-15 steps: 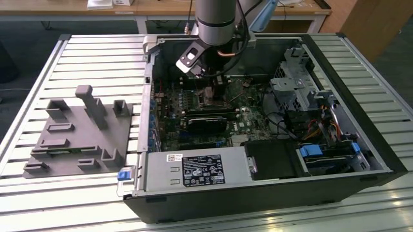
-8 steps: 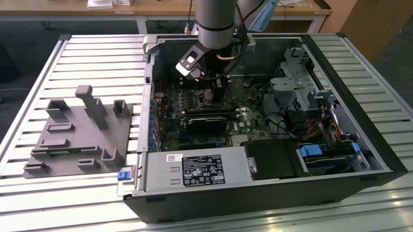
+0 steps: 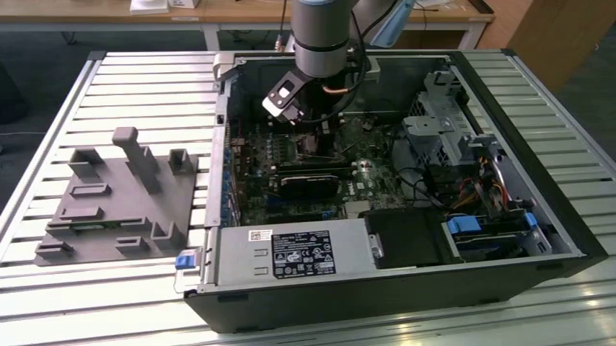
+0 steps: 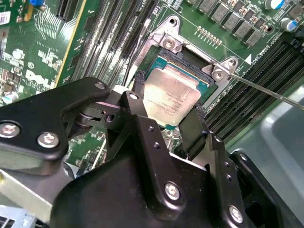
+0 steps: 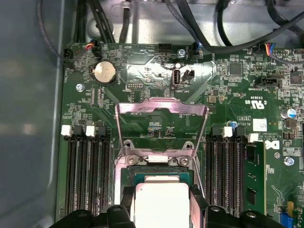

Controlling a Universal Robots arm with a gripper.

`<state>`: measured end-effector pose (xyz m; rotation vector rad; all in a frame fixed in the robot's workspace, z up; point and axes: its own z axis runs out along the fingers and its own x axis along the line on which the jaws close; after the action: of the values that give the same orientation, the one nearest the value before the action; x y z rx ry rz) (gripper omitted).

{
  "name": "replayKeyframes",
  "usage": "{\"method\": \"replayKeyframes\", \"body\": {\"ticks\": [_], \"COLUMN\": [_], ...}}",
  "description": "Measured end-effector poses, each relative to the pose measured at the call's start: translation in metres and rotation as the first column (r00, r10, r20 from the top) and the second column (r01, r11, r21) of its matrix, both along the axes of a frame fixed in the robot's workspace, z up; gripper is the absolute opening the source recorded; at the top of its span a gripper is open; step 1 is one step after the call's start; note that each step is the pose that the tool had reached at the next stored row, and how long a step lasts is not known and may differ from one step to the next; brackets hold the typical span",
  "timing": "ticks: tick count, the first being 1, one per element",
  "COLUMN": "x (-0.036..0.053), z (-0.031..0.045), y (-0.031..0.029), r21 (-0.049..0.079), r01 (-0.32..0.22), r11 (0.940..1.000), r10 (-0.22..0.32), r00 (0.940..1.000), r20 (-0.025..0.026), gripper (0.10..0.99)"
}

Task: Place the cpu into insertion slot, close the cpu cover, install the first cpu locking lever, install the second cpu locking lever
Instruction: 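Place the cpu into insertion slot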

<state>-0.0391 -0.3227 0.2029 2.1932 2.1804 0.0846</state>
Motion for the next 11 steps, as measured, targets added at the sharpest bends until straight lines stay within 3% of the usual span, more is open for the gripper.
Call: {"method": "replayKeyframes", "body": {"ticks": [11], "x": [-0.0001], "z": [-0.0046], "y": [0.0000], "r21": [-0.003], "r01": [0.010], "r11": [0.9999], "r10": [-0.010], "r00": [1.0000], "r20": [0.0000], "gripper": [0.541]}}
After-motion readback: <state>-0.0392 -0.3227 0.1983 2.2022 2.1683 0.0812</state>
